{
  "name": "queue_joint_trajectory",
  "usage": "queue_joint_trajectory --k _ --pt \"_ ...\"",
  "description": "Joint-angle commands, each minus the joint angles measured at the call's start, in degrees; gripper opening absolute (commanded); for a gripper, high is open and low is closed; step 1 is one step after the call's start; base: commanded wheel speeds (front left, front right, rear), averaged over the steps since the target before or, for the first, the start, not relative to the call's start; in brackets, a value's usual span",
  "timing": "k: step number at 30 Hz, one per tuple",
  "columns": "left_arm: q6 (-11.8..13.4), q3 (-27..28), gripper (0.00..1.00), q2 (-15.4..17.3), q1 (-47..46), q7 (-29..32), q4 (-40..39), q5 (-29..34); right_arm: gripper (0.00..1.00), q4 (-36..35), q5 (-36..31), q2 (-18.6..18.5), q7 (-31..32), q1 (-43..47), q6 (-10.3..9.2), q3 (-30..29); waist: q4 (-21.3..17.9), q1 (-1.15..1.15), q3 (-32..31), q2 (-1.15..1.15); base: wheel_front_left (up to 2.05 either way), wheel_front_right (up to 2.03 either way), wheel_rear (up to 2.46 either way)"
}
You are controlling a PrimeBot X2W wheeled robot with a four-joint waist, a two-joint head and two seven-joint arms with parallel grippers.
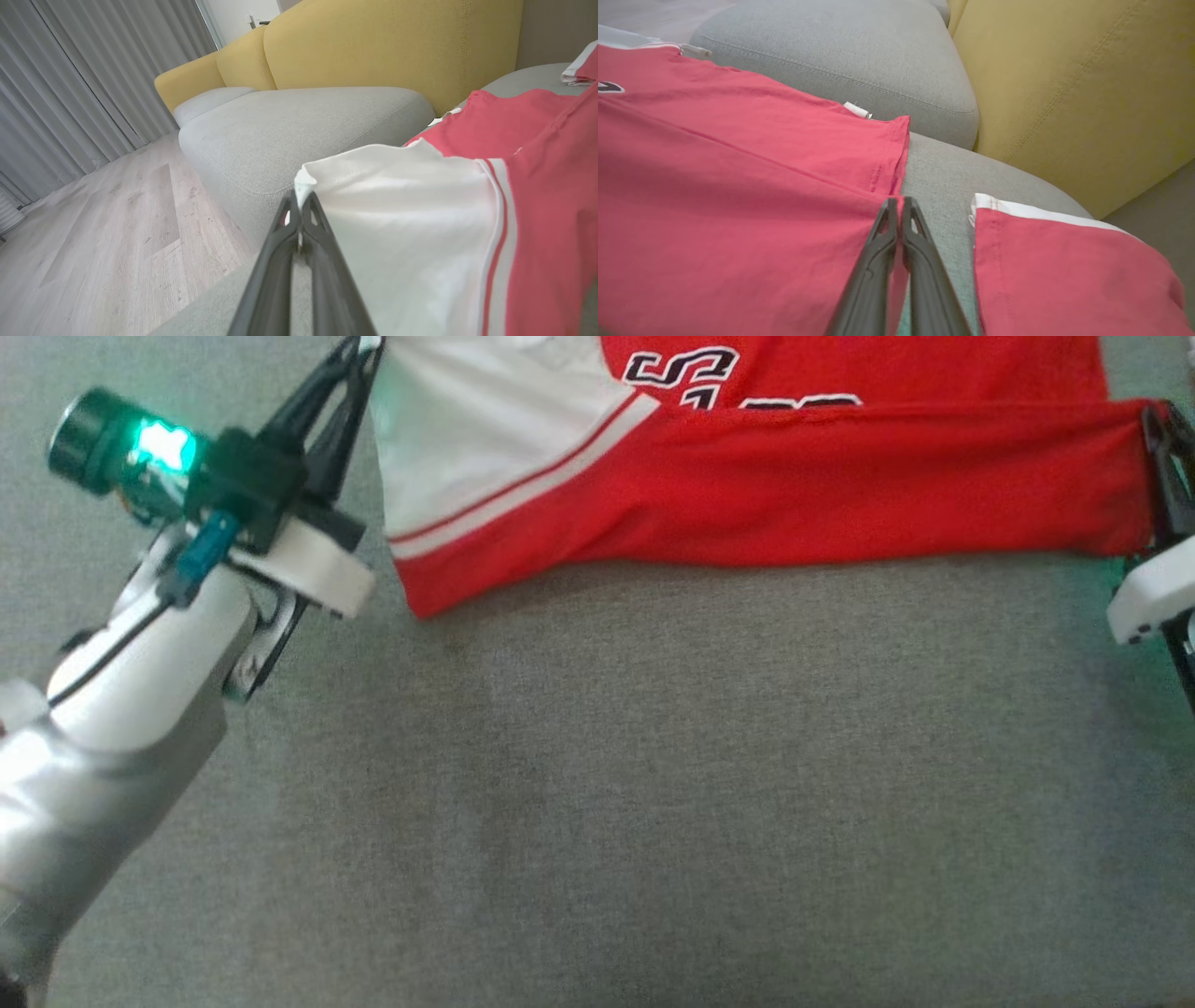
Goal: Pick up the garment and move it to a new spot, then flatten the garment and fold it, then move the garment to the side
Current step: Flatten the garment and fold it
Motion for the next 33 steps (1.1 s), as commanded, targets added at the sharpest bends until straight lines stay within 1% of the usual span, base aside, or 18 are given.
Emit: queue_joint_trajectory --k 1,2,3,6,9,13,16,17,20,22,24,28,29,30,32,33 --pt "-0.48 3.01 0.19 0.97 -3.09 -0.84 0.46 0.5 0.06 0.2 0.68 -1.14 -0.91 -1.2 -0.05 1.29 0.36 -0.01 1.12 0.0 0.0 0.0 0.0" --pt "-0.49 3.09 0.64 0.47 -3.65 -1.09 1.37 0.82 0.46 1.02 0.86 -0.97 -1.36 -2.03 -0.05 1.63 0.45 -0.01 1.42 0.0 0.0 0.0 0.0" --pt "0.03 3.41 1.0 -0.07 -4.05 -1.36 2.2 1.18 1.0 1.68 0.99 -0.77 -1.92 -2.79 -0.05 1.79 0.53 -0.01 1.58 0.0 0.0 0.0 0.0" --pt "2.41 5.17 1.0 -1.56 -3.41 -1.95 2.95 1.43 1.0 2.25 1.47 0.36 -3.28 -4.05 -0.05 1.89 0.51 -0.01 1.61 0.0 0.0 0.0 0.0" --pt "5.07 7.54 1.0 -2.59 0.72 -2.13 1.14 0.3 1.0 1.55 1.95 1.37 -3.71 -3.74 -0.05 1.97 0.24 -0.01 1.13 0.0 0.0 0.0 0.0" --pt "8.48 11.03 1.0 -4.1 10.84 -2.17 -4.69 -1.77 1.0 -2.69 2.15 2.59 -3.76 -1.15 -0.05 0.35 -0.23 -0.01 0.24 0.0 0.0 0.0 0.0" --pt "10.05 11.75 1.0 -5.15 18.22 -2.18 -8.03 -1.69 1.0 -4.21 2.48 3.42 -3.77 1.47 -0.05 -0.97 -0.35 -0.01 -0.38 0.0 0.0 0.0 0.0" --pt "10.05 11.75 1.0 -5.15 18.22 -2.18 -8.03 -1.69 1.0 -4.21 2.48 3.42 -3.77 1.47 -0.05 -0.97 -0.35 -0.01 -0.38 0.0 0.0 0.0 0.0" --pt "10.61 11.8 1.0 -6.03 23.37 -2.18 -8.64 -1.99 1.0 -5.24 2.53 4.09 -3.77 3.48 -0.05 -1.8 -0.61 -0.01 -0.91 0.0 0.0 0.0 0.0" --pt "10.54 12.21 1.0 -6.71 25.56 -2.18 -8.07 -2.92 1.0 -5.57 2.48 4.41 -3.78 4.31 -0.05 -2.35 -0.9 -0.01 -1.22 0.0 0.0 0.0 0.0" --pt "9.49 12.75 1.0 -7.64 27.08 -2.18 -6.72 -5.22 1.0 -5.76 2.36 4.75 -3.78 5.0 -0.05 -2.74 -1.11 -0.01 -1.5 0.0 0.0 0.0 0.0" --pt "7.72 13.62 1.0 -8.3 27.28 -1.54 -2.08 -7.94 1.0 -5.6 2.11 5.35 -3.78 5.45 -0.05 -2.37 -1.83 -0.01 -1.76 0.0 0.0 0.0 0.0" --pt "6.84 13.64 0.95 -8.55 27.11 -1.31 -1.12 -8.58 1.0 -5.23 2.29 5.5 -3.78 5.48 -0.05 -2.15 -1.99 -0.01 -1.78 0.0 0.0 0.0 0.0" --pt "5.8 13.7 0.57 -8.91 26.98 -1.24 -0.43 -9.33 1.0 -4.8 2.6 5.57 -3.78 5.48 -0.05 -1.79 -2.09 -0.01 -1.81 0.0 0.0 0.0 0.0" --pt "3.56 13.45 0.0 -9.67 26.87 -1.02 0.39 -10.62 1.0 -4.22 3.7 5.55 -3.78 5.51 -0.05 -0.92 -2.1 -0.01 -1.95 0.0 0.0 0.0 0.0" --pt "2.23 13.24 0.0 -10.0 26.91 -0.69 0.62 -11.36 1.0 -3.96 4.39 5.36 -3.78 5.6 -0.05 -0.73 -1.95 -0.01 -2.06 0.0 0.0 0.0 0.0"
